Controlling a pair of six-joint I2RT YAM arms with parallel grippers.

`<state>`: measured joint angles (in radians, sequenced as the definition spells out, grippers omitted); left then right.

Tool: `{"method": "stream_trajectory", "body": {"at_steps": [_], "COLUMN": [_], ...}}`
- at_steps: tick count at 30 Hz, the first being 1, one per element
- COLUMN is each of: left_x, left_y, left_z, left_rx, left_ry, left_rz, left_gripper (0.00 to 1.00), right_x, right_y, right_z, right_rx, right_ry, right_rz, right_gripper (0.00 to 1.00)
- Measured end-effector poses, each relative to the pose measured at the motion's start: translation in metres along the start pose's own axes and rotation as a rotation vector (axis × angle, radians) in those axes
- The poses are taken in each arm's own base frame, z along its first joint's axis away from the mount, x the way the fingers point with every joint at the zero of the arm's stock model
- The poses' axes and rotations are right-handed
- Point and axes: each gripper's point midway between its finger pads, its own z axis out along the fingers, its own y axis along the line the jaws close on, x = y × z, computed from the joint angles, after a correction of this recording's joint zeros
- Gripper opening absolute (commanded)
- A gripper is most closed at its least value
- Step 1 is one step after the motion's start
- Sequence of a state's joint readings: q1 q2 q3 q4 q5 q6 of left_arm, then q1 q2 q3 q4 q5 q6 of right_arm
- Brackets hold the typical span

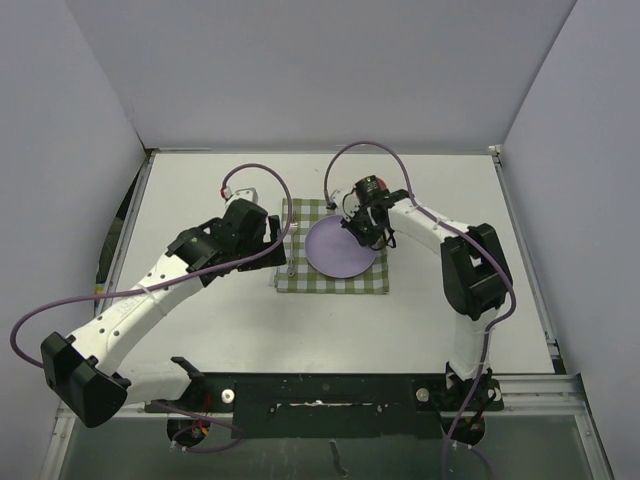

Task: Set the dinner table for one person
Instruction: Adjust the plate on the napkin.

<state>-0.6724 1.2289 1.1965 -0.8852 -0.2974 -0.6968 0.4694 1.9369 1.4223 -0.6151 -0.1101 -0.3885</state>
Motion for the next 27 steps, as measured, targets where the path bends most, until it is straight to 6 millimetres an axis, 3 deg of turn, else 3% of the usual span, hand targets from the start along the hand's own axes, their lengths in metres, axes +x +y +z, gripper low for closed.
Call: {"method": "stream_trajectory", "body": {"at_steps": [2, 4, 6, 13, 27], "left_x": [0.002, 0.003, 0.004, 0.009, 0.01], "left_y": [0.0, 0.001, 0.0, 0.001, 0.002], "left_z": [0.001, 0.001, 0.002, 0.006, 0.006], "left_rx": [0.0, 0.0, 0.002, 0.001, 0.001], "left_ry": [0.005, 0.01, 0.012, 0.023, 0.026], "left_rz": [0.001, 0.001, -0.001, 0.001, 0.0], "left_gripper": [0.98, 0.98, 0.98, 0.98, 0.98], "right_x": [-0.004, -0.004, -0.001, 0.012, 0.028], "right_y": [-0.002, -0.004, -0.008, -0.017, -0.016], "right_z": [-0.001, -0.002, -0.002, -0.012, -0.005], "right_rx": [0.007, 0.022, 0.044, 0.086, 0.077], "right_ry": [-0.002, -0.001, 0.003, 0.013, 0.037], "right_rz": [-0.003, -0.004, -0.003, 0.004, 0.023], "right_gripper": [0.04, 0.24, 0.34, 0.36, 0.35]}}
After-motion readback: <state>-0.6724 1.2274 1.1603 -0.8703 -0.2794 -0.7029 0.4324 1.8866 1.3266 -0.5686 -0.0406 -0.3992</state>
